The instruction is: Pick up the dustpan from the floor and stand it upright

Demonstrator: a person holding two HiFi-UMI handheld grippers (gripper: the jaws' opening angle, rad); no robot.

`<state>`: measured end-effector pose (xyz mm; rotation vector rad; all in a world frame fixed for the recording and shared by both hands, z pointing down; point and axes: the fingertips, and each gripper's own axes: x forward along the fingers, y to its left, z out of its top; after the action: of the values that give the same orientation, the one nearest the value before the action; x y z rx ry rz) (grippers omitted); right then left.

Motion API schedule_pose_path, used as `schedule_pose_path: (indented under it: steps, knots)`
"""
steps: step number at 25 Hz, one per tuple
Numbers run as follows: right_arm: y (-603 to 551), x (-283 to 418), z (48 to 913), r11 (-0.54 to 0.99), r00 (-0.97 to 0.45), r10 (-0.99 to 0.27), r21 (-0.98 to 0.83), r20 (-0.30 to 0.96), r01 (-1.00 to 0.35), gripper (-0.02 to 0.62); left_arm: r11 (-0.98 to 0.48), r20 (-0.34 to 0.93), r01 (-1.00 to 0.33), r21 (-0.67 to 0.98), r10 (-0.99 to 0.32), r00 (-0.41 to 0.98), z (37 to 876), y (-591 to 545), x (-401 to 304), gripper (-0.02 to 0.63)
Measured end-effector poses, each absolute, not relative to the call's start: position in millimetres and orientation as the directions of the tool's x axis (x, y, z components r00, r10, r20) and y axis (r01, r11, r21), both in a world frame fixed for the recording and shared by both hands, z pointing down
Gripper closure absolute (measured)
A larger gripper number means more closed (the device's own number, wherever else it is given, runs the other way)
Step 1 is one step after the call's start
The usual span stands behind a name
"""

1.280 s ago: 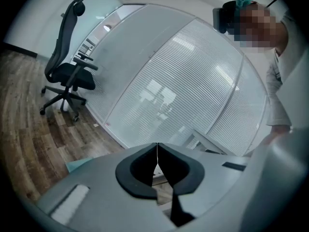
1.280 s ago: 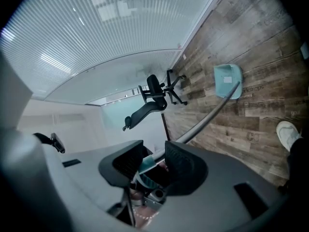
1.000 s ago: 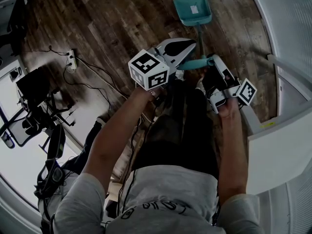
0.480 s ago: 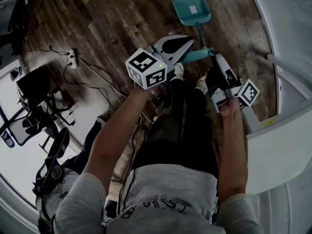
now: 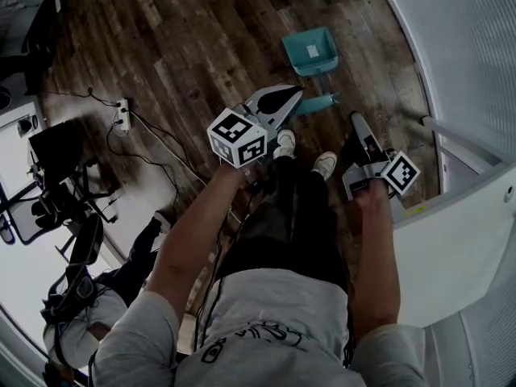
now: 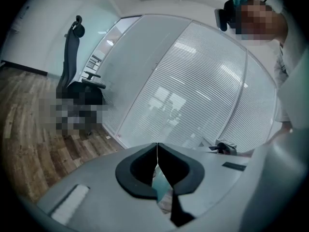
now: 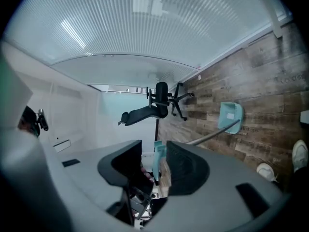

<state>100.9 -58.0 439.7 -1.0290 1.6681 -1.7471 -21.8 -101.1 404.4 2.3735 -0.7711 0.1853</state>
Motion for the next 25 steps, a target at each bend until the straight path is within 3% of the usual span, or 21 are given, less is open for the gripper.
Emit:
schedule_pose_path:
  steps: [10, 17, 25]
  knots:
    - [-61, 106, 344, 0.002, -0.599, -0.748, -0.901, 0.287, -0.434, 0.468, -0.600, 0.291, -0.604, 0.524, -0.541, 0.789, 314, -90, -33, 0.603]
    - [-71, 120, 242, 0.204, -0.573, -0.741, -0.696, 0.350, -0.688, 0.471, -0.632, 0.251, -0.606, 0.484, -0.562, 0.788, 222, -89, -30, 0.603]
    - [-72, 126, 117, 0.370, -0.508, -0.800, -0.405, 0.319, -0.836, 0.482, -0.658, 0.192, -0.641, 0.394, -0.623, 0.758, 118, -89, -32, 0.603]
